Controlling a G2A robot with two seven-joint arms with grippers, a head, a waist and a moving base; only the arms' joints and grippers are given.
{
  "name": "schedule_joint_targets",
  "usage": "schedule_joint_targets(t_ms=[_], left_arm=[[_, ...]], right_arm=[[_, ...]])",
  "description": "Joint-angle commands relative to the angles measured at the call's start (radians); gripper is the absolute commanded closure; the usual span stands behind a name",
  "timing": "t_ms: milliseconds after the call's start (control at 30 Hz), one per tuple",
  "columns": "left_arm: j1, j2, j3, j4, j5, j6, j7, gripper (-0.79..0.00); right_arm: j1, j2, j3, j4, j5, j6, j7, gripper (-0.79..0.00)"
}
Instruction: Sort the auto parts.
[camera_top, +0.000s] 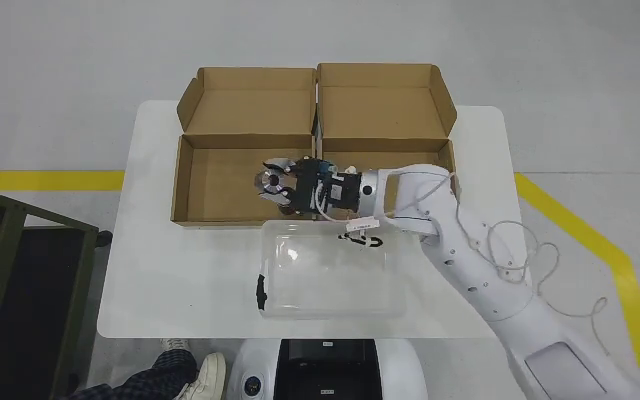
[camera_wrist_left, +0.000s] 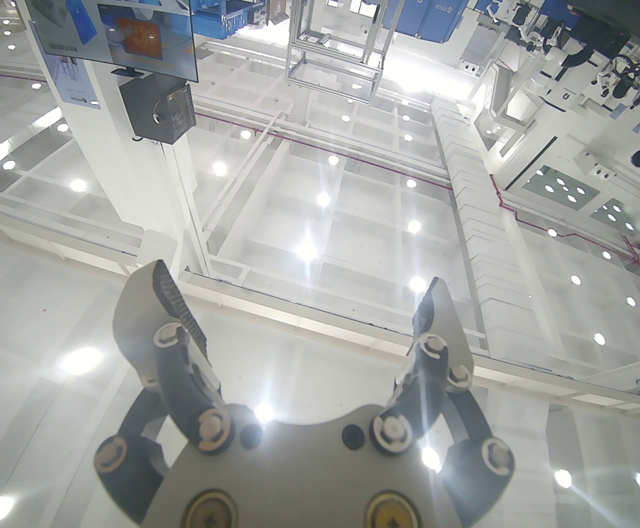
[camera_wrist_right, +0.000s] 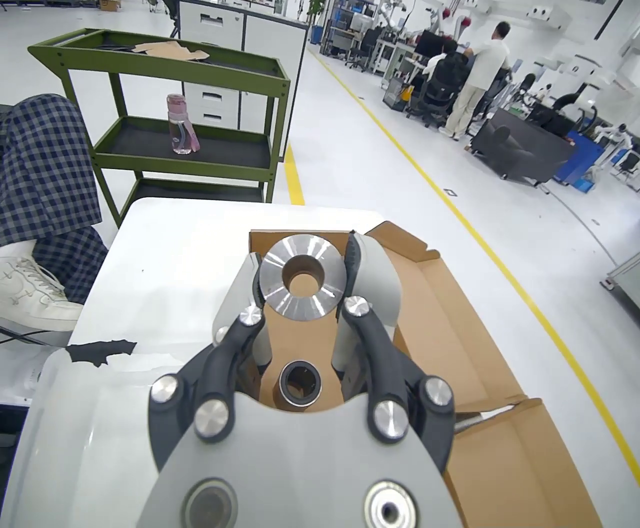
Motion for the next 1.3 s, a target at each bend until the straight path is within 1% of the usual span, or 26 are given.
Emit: schedule_joint_targets(t_ms=[0, 300, 467, 633, 800, 967, 1267], left_arm=[[0.0, 0.0, 0.0, 0.0, 0.0, 0.0, 0.0, -0.785], [0.0, 0.0, 0.0, 0.0, 0.0, 0.0, 0.0, -0.785], [0.0, 0.0, 0.0, 0.0, 0.0, 0.0, 0.0, -0.785], [0.0, 0.0, 0.0, 0.0, 0.0, 0.0, 0.0, -0.785], [0.0, 0.0, 0.0, 0.0, 0.0, 0.0, 0.0, -0.785], [0.0, 0.0, 0.0, 0.0, 0.0, 0.0, 0.0, -0.785], [0.0, 0.0, 0.0, 0.0, 0.0, 0.0, 0.0, -0.785]], right_arm=[[0.026, -0.012, -0.03, 0.05, 0.015, 0.004, 0.002, 0.0], [0.138, -0.082, -0.164, 0.256, 0.059, 0.024, 0.009, 0.0], [0.195, -0.125, -0.221, 0.373, 0.065, 0.053, 0.021, 0.0], [0.241, -0.169, -0.271, 0.465, 0.094, 0.05, 0.042, 0.0], [0.284, -0.216, -0.315, 0.549, 0.128, 0.041, 0.079, 0.0], [0.317, -0.26, -0.347, 0.632, 0.149, 0.035, 0.08, 0.0], [0.361, -0.33, -0.395, 0.755, 0.163, 0.005, 0.128, 0.0]])
